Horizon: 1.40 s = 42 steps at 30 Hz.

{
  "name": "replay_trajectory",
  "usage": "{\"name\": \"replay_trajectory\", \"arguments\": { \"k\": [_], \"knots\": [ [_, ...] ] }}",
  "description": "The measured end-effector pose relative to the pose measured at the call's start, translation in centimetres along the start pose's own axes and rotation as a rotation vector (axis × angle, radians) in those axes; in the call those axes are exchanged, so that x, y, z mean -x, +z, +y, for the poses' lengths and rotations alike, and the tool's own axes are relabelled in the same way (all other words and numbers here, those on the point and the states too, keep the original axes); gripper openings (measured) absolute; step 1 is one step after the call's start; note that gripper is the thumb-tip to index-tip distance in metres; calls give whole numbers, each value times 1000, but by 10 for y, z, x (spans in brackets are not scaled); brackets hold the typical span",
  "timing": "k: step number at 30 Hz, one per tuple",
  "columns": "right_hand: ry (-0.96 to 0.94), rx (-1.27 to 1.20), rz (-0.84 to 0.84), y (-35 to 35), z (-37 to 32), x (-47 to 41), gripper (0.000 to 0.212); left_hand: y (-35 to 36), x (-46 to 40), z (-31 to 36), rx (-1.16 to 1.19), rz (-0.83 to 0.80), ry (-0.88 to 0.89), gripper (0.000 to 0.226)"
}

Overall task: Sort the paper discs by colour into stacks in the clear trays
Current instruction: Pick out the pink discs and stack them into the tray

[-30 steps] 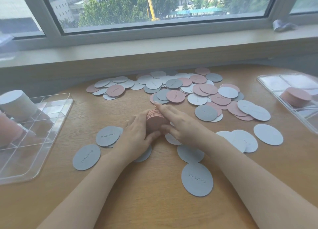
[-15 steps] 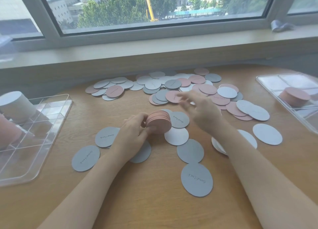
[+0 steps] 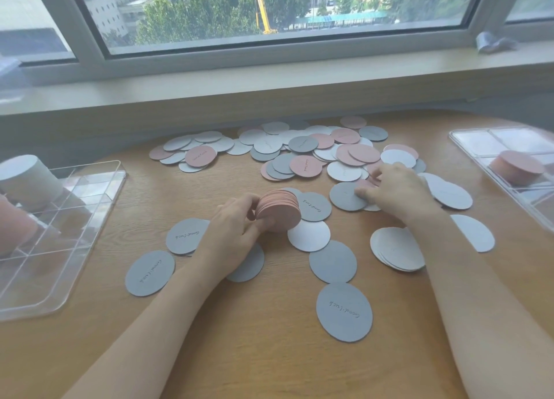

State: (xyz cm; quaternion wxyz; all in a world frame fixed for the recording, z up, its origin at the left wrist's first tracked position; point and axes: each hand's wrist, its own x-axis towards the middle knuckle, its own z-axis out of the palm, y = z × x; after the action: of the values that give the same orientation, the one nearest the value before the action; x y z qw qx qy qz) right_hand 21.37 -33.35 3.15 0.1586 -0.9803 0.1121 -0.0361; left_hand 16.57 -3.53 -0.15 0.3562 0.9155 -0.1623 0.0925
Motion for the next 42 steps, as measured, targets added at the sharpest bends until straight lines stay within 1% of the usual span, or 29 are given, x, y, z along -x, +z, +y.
{"name": "replay_trajectory", "arguments": {
  "k": [2, 4, 8, 12, 16, 22, 26, 27, 29, 33, 36, 39, 42],
  "knots": [
    [-10, -11, -13, 0, -1, 2, 41, 0, 0, 1, 2, 3, 2, 24],
    [-19, -8, -6, 1, -2, 2, 45, -1, 1, 2, 4, 4, 2, 27],
    [-17, -9, 1, 3, -1, -1, 47, -1, 0, 2, 4, 13, 17, 27],
    [-21, -28, 9, 6, -1, -4, 47, -1, 0, 2, -2, 13, 16, 30],
    [-68, -52, 65, 7, -2, -5, 45, 0, 0, 0, 5, 8, 6, 32],
    [-118, -80, 119, 7, -4, -3, 41, 0, 0, 0, 8, 4, 1, 28],
    [-160, -79, 153, 8, -6, -1, 38, 0, 1, -1, 12, 4, -5, 31],
    [-166, -97, 157, 9, -7, -1, 38, 0, 1, -1, 11, 7, -1, 28],
    [-176, -200, 157, 7, -8, 1, 37, 0, 1, -1, 9, 7, 6, 23],
    [-163, -587, 57, 1, -13, 6, 32, 0, 1, -3, 30, -8, -15, 29],
    [-201, -724, 29, 1, -18, 8, 32, -1, 1, 0, 64, -6, 5, 28],
    [-248, -769, 72, 2, -25, 10, 27, -2, 1, 1, 83, -19, 25, 27],
    [-257, -801, 195, 1, -32, 16, 17, -1, 1, 0, 81, -39, 31, 29]
  ]
}}
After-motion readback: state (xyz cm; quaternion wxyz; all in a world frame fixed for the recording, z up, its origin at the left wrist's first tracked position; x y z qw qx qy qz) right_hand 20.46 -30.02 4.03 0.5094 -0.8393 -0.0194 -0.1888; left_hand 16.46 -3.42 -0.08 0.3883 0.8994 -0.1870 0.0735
